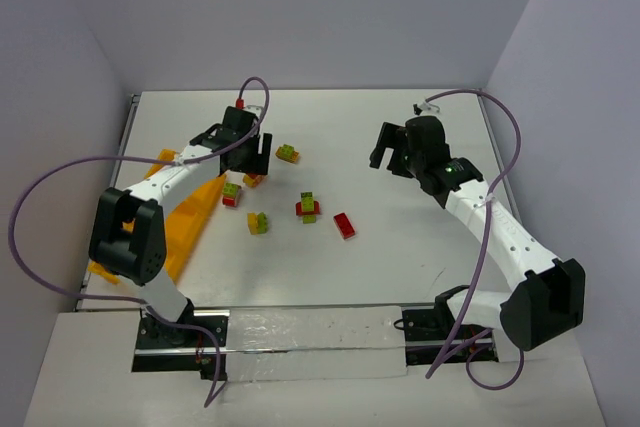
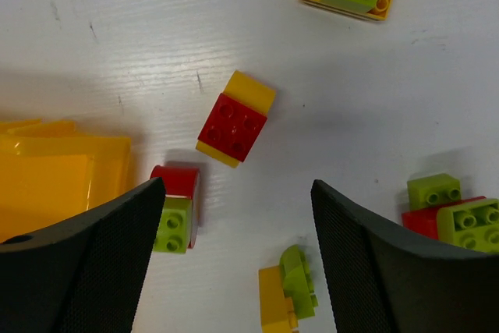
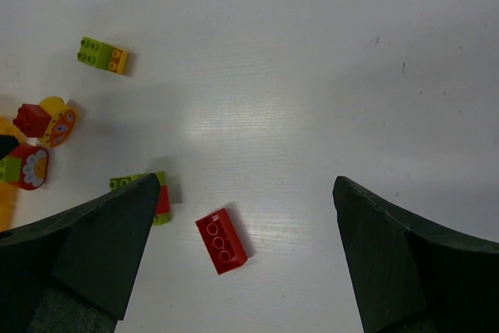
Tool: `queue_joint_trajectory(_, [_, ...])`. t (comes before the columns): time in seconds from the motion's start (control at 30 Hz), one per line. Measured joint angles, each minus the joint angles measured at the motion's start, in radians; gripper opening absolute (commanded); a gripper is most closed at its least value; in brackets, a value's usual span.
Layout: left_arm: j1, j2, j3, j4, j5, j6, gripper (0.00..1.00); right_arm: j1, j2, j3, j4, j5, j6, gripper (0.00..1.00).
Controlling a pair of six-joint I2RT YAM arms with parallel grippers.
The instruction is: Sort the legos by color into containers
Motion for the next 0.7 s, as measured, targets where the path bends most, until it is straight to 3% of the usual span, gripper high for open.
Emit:
queue_joint_trajectory(0.5, [0.001, 0.182, 0.081, 0.022, 0.006, 0.022, 0.83, 0.007, 0.000, 0.000, -0.016, 0.023, -0.004, 1.00])
queue_joint_trajectory(0.7, [0.001, 0.218, 0.108, 0.027, -0.001, 0.037, 0.73, 0.007, 0.000, 0.000, -0.020, 0.024, -0.003, 1.00])
